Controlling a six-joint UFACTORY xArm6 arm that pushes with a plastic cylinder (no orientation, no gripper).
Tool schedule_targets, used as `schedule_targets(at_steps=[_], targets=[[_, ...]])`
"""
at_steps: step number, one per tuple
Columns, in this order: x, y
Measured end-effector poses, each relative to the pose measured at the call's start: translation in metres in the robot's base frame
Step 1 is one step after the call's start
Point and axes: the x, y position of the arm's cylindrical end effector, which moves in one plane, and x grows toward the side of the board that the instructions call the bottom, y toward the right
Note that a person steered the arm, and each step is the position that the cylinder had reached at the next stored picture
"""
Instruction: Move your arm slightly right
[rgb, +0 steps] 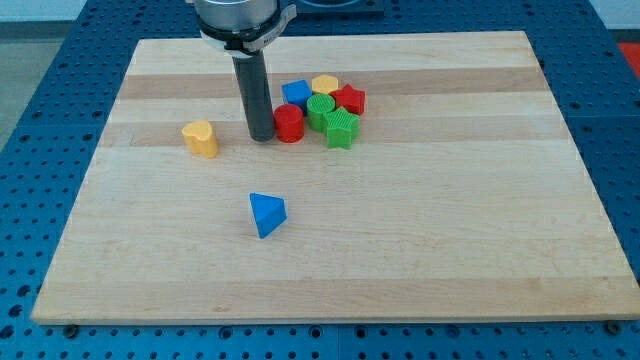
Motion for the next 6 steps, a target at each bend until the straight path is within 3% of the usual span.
schedule_targets(at_steps=[3,6], targets=[[0.0,0.012],[0.029,0.023]])
